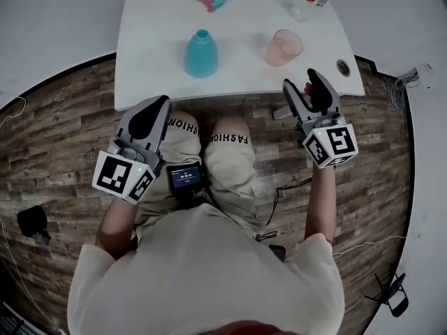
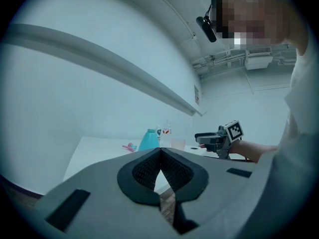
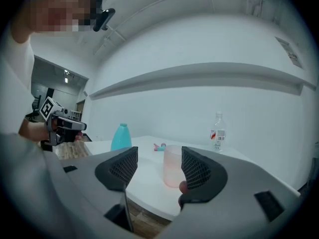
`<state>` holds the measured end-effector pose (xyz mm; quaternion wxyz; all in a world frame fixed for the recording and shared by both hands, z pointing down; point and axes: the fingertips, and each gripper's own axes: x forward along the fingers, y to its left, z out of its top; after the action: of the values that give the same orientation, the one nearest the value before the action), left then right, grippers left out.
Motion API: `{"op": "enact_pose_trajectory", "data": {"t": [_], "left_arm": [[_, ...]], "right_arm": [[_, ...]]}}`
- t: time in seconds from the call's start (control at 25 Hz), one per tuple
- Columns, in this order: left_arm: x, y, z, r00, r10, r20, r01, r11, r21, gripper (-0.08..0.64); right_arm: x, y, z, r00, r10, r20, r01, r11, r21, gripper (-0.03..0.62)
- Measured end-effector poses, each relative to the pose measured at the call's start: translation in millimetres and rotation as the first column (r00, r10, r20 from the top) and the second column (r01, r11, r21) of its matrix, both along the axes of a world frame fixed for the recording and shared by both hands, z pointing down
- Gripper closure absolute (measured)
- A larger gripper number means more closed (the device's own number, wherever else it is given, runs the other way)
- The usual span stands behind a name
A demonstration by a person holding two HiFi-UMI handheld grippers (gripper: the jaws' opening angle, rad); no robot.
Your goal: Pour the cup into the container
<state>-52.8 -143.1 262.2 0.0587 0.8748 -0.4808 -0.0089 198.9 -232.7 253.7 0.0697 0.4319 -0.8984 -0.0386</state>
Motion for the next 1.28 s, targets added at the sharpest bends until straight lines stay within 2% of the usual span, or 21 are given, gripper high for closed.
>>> {"op": "enact_pose_trajectory", "data": {"t": [0.4,0.68,0.84,1.08,1.28], "left_arm": [[-8.7,-10.9,-5.9,0.999,-0.044,0.026,0.044,0.999,0.022,0.548],[-6.1,-13.0,-4.4,0.999,-0.039,0.018,0.038,0.999,0.016,0.548],[-4.5,-13.2,-4.2,0.999,-0.037,0.016,0.037,0.999,0.014,0.548],[-5.7,-15.7,-3.5,0.999,-0.034,0.013,0.034,0.999,0.010,0.548],[-6.1,-14.9,-1.1,0.999,-0.032,0.014,0.032,0.999,0.002,0.548]], "right_arm": [[11.8,-59.1,17.8,0.993,-0.095,-0.068,0.090,0.993,-0.074,0.277],[8.8,-80.4,27.7,0.972,-0.205,-0.119,0.194,0.976,-0.099,0.250],[4.6,-87.0,35.3,0.960,-0.252,-0.122,0.238,0.963,-0.124,0.238],[1.0,-92.7,39.3,0.957,-0.272,-0.097,0.256,0.955,-0.151,0.235],[-2.7,-90.9,41.1,0.949,-0.297,-0.108,0.278,0.947,-0.164,0.219]]}}
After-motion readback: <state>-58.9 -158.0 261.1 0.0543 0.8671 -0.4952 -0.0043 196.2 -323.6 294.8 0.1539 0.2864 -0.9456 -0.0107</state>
